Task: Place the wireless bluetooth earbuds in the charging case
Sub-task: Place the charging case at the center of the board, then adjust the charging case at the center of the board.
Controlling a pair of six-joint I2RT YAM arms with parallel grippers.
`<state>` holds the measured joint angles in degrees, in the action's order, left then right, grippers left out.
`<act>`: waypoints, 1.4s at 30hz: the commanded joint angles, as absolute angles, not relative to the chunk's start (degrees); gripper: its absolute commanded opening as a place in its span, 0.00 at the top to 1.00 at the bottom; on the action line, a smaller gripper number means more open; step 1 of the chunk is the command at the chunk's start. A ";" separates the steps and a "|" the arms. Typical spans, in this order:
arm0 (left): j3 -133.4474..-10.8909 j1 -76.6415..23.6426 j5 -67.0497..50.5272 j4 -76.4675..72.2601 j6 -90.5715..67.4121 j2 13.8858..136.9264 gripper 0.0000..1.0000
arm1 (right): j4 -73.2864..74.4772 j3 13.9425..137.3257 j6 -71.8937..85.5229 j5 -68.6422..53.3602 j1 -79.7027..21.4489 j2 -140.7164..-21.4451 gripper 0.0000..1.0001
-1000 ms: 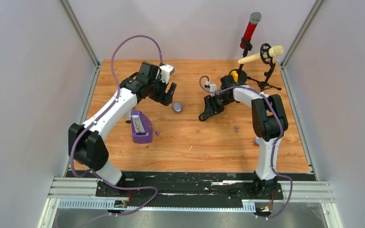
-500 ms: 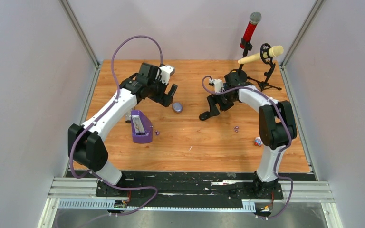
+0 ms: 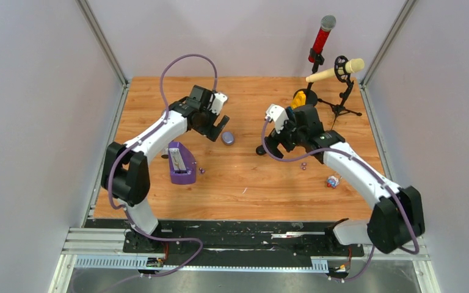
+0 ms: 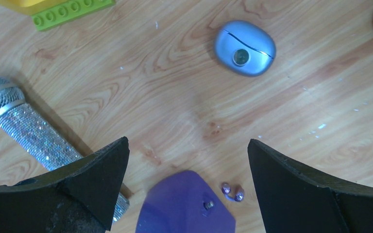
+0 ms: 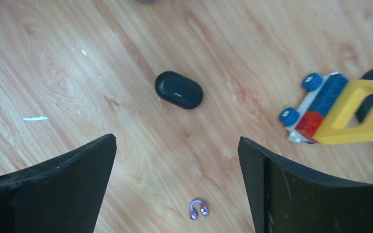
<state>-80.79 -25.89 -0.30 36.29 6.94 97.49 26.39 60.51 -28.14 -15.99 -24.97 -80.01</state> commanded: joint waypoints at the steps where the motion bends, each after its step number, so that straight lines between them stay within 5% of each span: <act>1: -85.64 -26.16 -0.13 33.99 13.58 101.11 0.00 | 18.33 57.39 -27.24 -17.20 -24.61 -72.32 0.00; 9: -87.91 -29.10 -0.96 35.62 21.11 106.96 0.00 | 23.83 56.04 -32.19 -34.43 -25.54 -67.32 0.00; 30: -98.21 -30.22 -1.52 37.50 23.13 121.59 0.00 | 18.99 50.71 -33.84 -31.62 -27.25 -65.00 0.01; 42: -97.72 -28.29 -6.05 40.87 19.41 110.74 0.00 | 15.78 49.84 -36.56 -38.51 -34.68 -73.43 0.01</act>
<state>-97.23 -29.80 -3.75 39.46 20.88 120.55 20.18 49.32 -34.39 -35.64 -30.52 -68.23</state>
